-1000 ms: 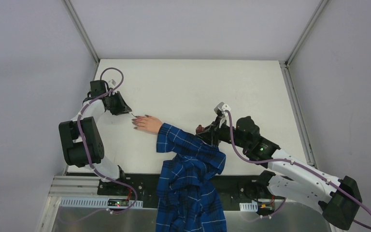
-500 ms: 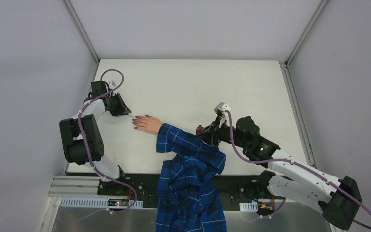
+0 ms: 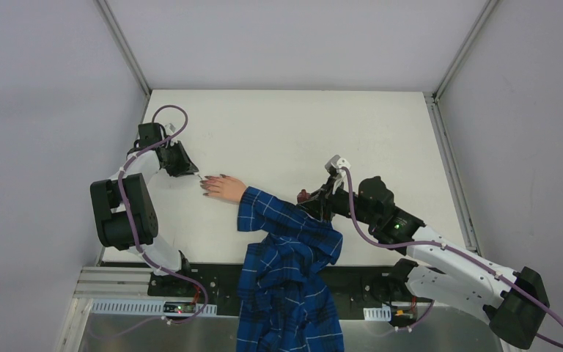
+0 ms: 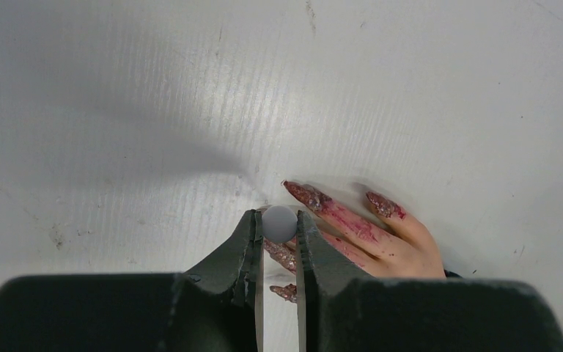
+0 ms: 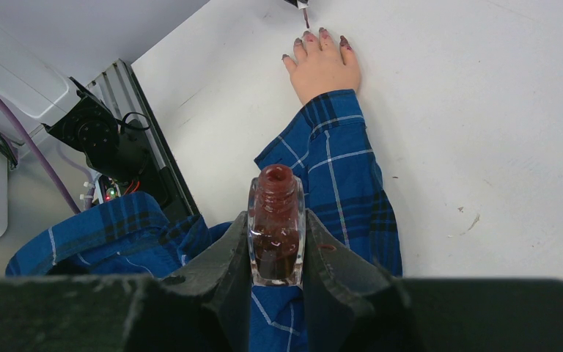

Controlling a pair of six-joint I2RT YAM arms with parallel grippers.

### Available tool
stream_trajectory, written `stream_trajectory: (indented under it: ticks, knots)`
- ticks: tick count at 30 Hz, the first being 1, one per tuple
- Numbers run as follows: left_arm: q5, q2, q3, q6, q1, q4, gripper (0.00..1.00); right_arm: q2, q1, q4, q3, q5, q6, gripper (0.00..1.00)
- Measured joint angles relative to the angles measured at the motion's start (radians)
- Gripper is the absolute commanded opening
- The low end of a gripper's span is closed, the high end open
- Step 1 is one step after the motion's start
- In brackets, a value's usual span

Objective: Paint the nails
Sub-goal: Paint the nail polish on the nail.

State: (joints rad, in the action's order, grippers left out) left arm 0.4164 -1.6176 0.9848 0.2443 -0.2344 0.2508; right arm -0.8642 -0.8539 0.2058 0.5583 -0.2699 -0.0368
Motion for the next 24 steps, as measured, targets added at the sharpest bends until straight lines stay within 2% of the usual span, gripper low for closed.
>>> stream_trajectory:
  ticks: [24]
  knots:
    - [0.003,0.033,-0.002,-0.001,0.000,0.024,0.00,0.000,0.000,0.000,0.000,0.000,0.000,0.00]
